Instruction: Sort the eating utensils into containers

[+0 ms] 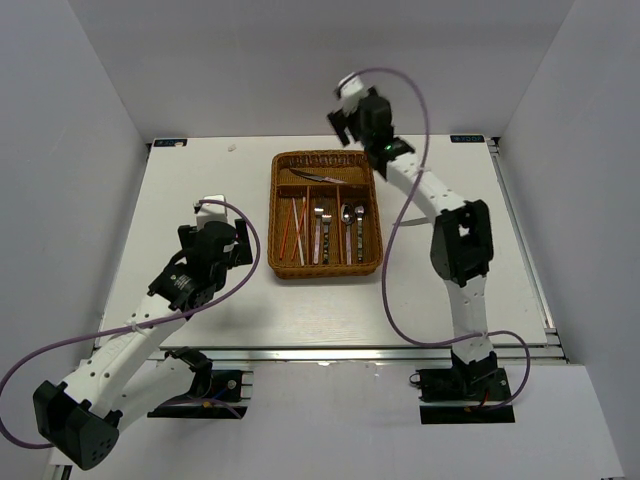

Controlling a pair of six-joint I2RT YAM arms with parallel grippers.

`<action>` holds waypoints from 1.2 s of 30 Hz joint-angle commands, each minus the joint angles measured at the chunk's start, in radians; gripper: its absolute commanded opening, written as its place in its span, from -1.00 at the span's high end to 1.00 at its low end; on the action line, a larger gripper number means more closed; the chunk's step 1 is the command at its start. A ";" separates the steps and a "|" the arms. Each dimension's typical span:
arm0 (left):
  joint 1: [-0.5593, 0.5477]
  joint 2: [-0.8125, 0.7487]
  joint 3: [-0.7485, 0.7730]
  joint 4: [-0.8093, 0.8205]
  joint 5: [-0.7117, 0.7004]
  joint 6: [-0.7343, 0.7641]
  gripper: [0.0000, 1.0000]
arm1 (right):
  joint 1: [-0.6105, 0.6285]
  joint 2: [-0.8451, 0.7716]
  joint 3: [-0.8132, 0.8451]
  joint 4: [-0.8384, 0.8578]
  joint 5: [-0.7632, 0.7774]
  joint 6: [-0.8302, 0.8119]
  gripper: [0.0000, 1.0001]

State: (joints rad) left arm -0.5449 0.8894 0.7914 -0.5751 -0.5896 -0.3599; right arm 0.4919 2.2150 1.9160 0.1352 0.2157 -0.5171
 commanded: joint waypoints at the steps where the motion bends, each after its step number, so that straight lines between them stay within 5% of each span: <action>1: 0.006 -0.012 -0.001 -0.002 -0.030 -0.008 -0.96 | -0.117 -0.126 0.202 -0.295 0.115 0.507 -0.79; 2: 0.005 -0.013 0.000 0.000 -0.029 -0.008 -0.96 | -0.145 -0.129 0.257 -0.485 0.085 0.564 -0.79; 5: 0.005 -0.024 -0.003 0.000 -0.018 -0.007 -0.96 | -0.274 -0.197 0.153 -0.644 0.053 0.796 -0.79; 10: 0.007 -0.024 -0.003 0.009 0.005 -0.004 -0.96 | -0.455 -0.377 -0.227 -0.634 0.072 0.928 -0.79; 17: 0.007 -0.021 -0.001 0.009 0.014 -0.001 -0.96 | -0.628 -0.423 -0.408 -0.697 -0.015 1.276 -0.73; 21: 0.007 -0.036 -0.006 0.008 0.008 -0.004 -0.96 | -0.615 -0.368 -0.385 -0.724 0.089 1.394 -0.71; 26: 0.007 -0.041 -0.004 0.006 0.008 -0.004 -0.96 | -0.605 -0.230 -0.192 -0.971 0.229 1.542 -0.73; 36: 0.007 -0.044 -0.004 0.011 0.028 -0.001 -0.96 | -0.555 -0.132 -0.149 -0.979 0.202 1.692 -0.54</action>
State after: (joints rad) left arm -0.5446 0.8673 0.7914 -0.5743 -0.5751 -0.3595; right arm -0.0906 2.0647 1.7149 -0.8188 0.3912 1.0954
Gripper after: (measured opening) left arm 0.982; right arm 0.774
